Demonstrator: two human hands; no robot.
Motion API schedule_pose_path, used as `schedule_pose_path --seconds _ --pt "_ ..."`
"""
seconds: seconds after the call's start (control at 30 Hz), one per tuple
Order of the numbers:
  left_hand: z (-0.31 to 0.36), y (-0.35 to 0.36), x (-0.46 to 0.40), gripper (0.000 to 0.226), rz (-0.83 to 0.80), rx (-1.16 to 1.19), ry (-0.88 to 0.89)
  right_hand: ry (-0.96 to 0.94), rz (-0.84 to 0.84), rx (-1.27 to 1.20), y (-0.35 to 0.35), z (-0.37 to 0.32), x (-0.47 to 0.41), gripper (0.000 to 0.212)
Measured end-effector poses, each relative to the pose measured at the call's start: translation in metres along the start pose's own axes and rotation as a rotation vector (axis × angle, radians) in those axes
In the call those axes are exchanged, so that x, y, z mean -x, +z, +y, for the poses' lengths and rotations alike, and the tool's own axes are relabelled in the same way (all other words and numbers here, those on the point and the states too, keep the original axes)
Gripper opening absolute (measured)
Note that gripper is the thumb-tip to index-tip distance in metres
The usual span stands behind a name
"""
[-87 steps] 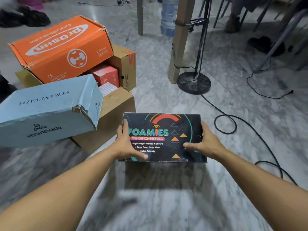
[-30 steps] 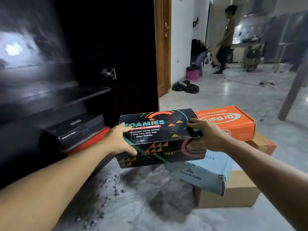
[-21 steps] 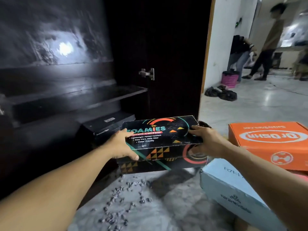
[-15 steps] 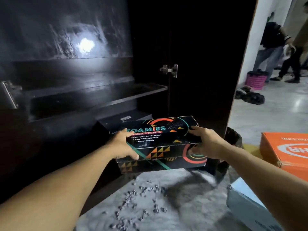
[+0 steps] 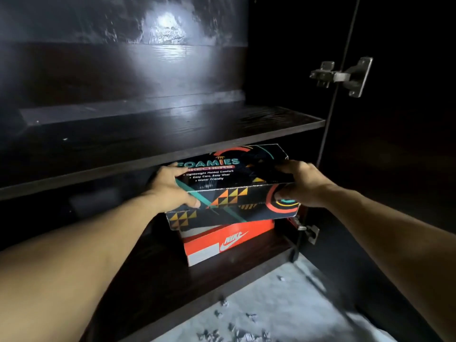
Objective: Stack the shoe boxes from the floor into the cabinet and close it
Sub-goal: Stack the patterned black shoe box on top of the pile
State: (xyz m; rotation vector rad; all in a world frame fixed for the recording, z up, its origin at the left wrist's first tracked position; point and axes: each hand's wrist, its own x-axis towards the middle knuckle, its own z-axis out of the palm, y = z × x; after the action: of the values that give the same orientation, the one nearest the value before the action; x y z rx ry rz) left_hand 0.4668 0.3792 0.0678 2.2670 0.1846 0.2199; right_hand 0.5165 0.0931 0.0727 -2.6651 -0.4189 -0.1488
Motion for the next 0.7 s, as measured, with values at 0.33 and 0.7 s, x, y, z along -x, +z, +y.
schedule_pose_path --seconds 0.33,0.7 --pt "-0.003 0.011 -0.049 0.063 0.187 -0.106 -0.127 0.026 0.093 0.106 0.026 -0.013 -0.096 0.048" --pt "-0.006 0.031 -0.060 0.050 0.285 -0.354 -0.103 0.021 0.242 0.125 0.050 -0.026 -0.097 0.039"
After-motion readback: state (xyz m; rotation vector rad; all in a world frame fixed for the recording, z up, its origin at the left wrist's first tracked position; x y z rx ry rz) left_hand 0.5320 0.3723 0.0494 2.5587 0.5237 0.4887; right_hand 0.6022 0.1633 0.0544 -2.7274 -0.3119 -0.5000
